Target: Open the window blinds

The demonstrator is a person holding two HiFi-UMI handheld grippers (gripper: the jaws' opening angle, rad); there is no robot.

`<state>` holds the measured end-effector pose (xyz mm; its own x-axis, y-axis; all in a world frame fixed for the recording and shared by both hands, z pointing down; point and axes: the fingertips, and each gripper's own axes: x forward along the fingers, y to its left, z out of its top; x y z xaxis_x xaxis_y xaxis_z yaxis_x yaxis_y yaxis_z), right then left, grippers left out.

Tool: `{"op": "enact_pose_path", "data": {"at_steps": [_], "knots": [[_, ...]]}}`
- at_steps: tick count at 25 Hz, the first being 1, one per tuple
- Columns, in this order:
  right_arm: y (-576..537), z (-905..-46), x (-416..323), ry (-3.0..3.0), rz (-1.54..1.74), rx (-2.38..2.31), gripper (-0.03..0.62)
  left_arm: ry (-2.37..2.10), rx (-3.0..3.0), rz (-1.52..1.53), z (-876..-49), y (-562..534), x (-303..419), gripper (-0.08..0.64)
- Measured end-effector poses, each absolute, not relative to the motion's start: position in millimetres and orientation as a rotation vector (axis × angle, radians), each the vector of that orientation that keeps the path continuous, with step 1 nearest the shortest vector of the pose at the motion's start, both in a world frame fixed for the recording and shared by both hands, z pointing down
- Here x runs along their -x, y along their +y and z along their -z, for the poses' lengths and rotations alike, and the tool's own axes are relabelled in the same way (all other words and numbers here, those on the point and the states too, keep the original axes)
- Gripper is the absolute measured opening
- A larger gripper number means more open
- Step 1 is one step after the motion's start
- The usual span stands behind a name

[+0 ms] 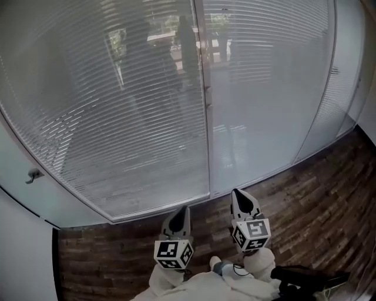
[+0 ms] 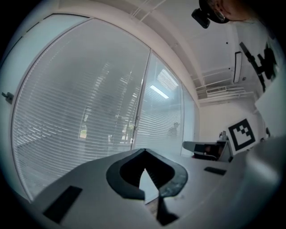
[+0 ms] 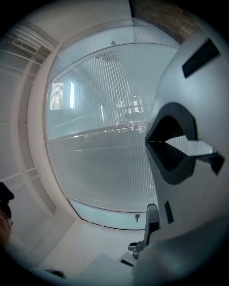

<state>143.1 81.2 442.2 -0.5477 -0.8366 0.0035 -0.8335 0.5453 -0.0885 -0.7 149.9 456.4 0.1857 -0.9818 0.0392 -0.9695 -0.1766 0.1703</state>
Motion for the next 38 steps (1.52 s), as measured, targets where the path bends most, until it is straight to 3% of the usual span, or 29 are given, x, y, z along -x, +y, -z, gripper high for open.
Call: {"op": "enact_pose_path", "data": {"at_steps": [16,24,27,38], "knots": [[-132.1,-453.0,-84.7,2.748,0.193,1.484,0.012,-2.005,-2.215,0.079,-458.0,-40.7,72.9,0.000],[-250.6,-394.6,-24.7,2.577,0.127,1.561,0.015,-1.930,-2.350,0.165,-422.9,-149.6,134.5,-0.001],[-285.7,-357.4,-24.1,2.482,0.166,1.559,0.100,-1.910,-2.388,0.173,-413.1,-178.0,141.5,-0.001],[-367.0,-310.7,-9.4,2.422,0.327,1.543,0.115,-1.849,-2.396,0.197,-412.8,-228.6,133.8,-0.001]]}}
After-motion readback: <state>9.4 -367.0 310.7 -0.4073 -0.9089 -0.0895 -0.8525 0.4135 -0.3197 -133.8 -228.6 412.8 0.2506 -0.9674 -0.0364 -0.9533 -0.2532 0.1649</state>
